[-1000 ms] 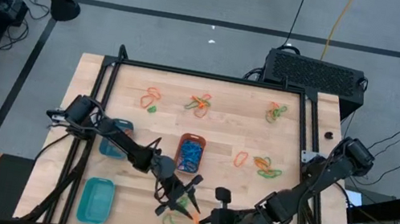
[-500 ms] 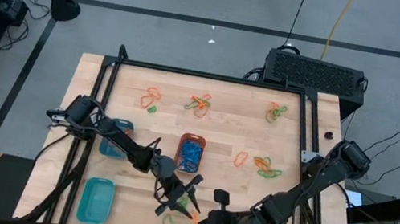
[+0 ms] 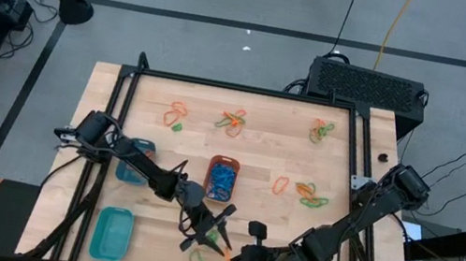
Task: Sort rubber bands into baskets
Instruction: Put the orange rubber band into the blue bin
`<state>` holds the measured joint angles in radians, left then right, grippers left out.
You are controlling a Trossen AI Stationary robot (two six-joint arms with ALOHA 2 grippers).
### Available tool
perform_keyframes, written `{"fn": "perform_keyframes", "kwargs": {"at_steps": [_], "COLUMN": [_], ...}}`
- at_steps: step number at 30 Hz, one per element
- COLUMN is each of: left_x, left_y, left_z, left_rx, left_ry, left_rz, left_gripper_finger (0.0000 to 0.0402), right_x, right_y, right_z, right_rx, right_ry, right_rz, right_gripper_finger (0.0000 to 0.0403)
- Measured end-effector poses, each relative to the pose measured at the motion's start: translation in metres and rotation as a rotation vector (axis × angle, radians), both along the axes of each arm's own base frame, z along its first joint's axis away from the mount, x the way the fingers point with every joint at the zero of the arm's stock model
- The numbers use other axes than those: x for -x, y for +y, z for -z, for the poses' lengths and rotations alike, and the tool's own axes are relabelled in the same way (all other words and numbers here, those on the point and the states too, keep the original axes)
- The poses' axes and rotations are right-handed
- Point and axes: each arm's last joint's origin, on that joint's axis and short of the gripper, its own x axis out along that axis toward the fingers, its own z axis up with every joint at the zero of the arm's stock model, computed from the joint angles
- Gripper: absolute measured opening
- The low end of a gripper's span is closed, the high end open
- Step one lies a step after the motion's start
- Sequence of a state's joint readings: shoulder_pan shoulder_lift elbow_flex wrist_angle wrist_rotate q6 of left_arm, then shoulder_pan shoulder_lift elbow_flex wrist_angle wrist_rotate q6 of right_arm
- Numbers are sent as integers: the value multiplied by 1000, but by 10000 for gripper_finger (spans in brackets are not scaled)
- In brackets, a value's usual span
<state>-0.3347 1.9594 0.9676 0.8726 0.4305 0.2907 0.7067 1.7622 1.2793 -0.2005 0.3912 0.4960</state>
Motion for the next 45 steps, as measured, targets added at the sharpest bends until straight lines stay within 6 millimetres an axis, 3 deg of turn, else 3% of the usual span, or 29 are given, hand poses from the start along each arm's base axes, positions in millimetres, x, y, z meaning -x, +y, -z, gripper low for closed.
{"fn": "perform_keyframes", "kwargs": {"at_steps": [9, 15, 21, 26, 31, 37, 45], "left_x": [0, 0, 0, 7, 31, 77, 139], "left_y": [0, 0, 1, 10, 24, 50, 85], "left_z": [0, 0, -1, -12, -34, -48, -58], "left_rx": [-1, -3, -9, -109, -292, -492, -457], "left_ry": [0, -2, 6, 140, 296, 610, 1063], "left_rz": [-9, -16, -41, -217, -451, -797, -1155], "left_gripper_finger": [10, 6, 5, 5, 5, 5, 4], "right_x": [0, -2, -3, 0, 7, 4, -16], "right_y": [0, -3, -8, -14, -21, -30, -60], "right_z": [0, 0, 3, 9, 18, 19, 19], "right_rx": [16, 15, 59, 118, 173, 192, 340], "right_ry": [0, 3, 21, 92, 210, 233, 227], "right_rz": [-10, -2, -8, -2, 31, 60, -2], "right_gripper_finger": [0, 28, 107, 167, 200, 210, 210]}}
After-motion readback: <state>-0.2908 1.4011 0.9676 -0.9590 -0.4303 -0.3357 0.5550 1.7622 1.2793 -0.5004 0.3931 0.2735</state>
